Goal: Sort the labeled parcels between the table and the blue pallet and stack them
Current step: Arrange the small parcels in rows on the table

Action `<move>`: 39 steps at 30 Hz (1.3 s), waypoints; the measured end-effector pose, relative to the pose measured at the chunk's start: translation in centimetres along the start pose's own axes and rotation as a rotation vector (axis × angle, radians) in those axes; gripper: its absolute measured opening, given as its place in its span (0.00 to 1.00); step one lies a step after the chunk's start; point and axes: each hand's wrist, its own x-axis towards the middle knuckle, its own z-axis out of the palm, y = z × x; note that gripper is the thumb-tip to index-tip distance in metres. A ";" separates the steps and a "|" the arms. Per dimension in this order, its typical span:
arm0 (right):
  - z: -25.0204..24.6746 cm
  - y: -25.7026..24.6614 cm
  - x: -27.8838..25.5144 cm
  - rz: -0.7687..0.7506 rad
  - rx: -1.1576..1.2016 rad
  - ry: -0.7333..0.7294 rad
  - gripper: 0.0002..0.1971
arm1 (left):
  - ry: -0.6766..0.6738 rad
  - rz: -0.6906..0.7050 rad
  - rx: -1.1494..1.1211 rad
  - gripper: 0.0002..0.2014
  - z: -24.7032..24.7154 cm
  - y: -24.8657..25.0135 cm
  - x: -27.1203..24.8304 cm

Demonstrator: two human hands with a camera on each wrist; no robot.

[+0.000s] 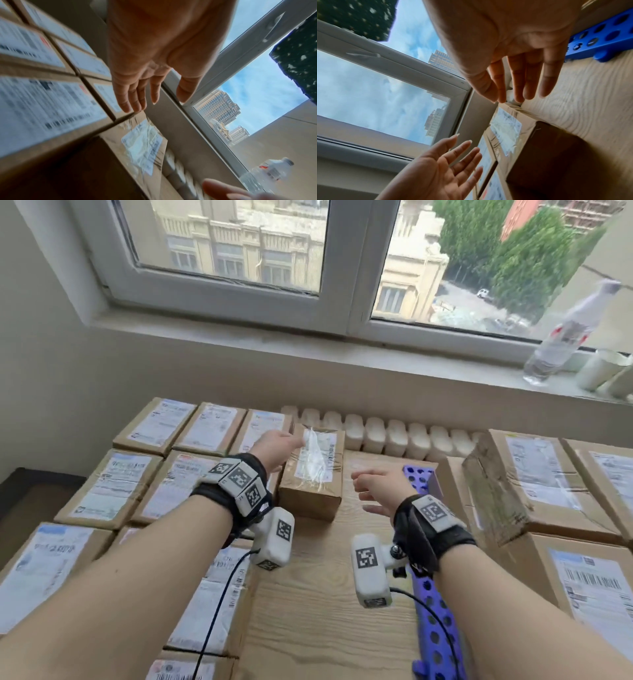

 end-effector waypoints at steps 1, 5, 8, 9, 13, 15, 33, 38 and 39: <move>0.2 0.2 0.7 0.044 0.013 0.019 0.10 | -0.001 0.009 0.012 0.06 0.4 -0.2 0.9; 1.0 1.1 4.0 0.125 0.026 0.034 0.12 | 0.043 0.033 -0.008 0.04 1.2 -0.8 2.9; 1.8 1.7 5.9 0.180 0.020 0.017 0.09 | 0.019 0.009 -0.021 0.23 1.9 -0.9 3.4; 2.0 1.8 6.4 0.190 0.019 0.015 0.07 | 0.006 -0.003 -0.021 0.28 2.2 -1.0 3.4; 2.8 2.5 7.7 0.217 0.001 -0.041 0.14 | 0.035 -0.016 -0.045 0.31 3.3 -1.1 3.8; 2.8 2.8 7.8 0.229 -0.016 -0.068 0.18 | 0.099 0.012 -0.037 0.30 3.4 -1.0 3.9; 0.5 5.4 6.8 0.338 0.211 -0.139 0.11 | -0.027 -0.222 -0.029 0.43 6.6 -3.1 4.6; -0.1 4.9 6.2 0.272 0.254 -0.085 0.24 | 0.001 -0.160 -0.071 0.44 7.1 -3.4 5.0; -0.4 4.5 5.9 0.256 0.254 -0.064 0.25 | 0.009 -0.146 -0.084 0.42 7.1 -3.1 4.7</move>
